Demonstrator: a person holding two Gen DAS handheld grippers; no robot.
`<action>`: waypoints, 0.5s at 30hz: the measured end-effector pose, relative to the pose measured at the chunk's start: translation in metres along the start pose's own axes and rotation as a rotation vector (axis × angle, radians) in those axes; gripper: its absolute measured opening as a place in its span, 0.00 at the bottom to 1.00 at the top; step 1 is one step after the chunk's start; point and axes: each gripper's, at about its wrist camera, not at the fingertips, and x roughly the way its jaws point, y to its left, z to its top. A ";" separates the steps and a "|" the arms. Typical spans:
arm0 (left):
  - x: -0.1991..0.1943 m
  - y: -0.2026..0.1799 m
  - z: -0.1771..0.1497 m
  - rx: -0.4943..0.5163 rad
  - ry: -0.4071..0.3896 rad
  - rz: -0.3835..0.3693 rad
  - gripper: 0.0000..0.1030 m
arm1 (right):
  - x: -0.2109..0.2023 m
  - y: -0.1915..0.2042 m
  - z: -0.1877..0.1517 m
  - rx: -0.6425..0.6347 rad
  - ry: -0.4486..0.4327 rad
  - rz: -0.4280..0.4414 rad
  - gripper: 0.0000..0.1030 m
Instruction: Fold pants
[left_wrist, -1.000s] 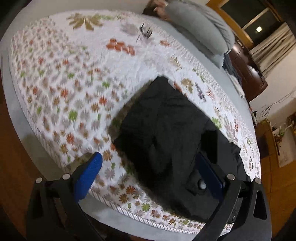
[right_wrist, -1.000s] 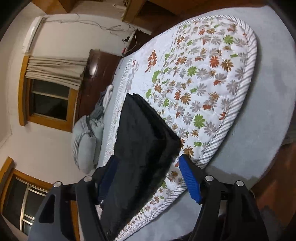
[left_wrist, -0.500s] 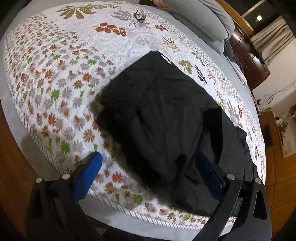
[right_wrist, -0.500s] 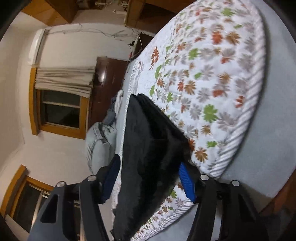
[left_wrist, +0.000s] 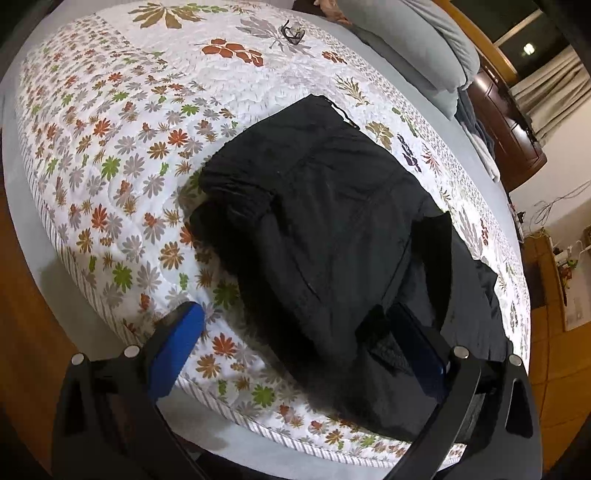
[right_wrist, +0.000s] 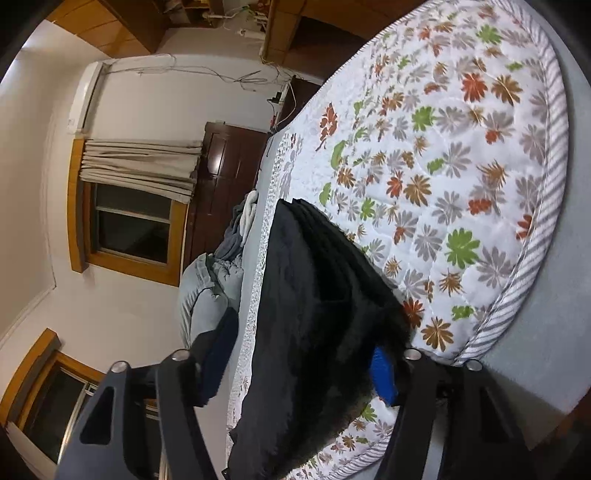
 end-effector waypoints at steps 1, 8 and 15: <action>-0.001 0.000 -0.002 -0.009 -0.004 -0.004 0.97 | 0.000 0.001 0.000 -0.001 0.004 0.002 0.45; -0.005 0.000 -0.007 -0.044 -0.025 -0.031 0.97 | 0.002 0.021 0.005 -0.049 0.019 -0.027 0.23; -0.007 0.004 -0.008 -0.100 -0.056 -0.061 0.97 | 0.001 0.063 0.005 -0.116 0.019 -0.036 0.21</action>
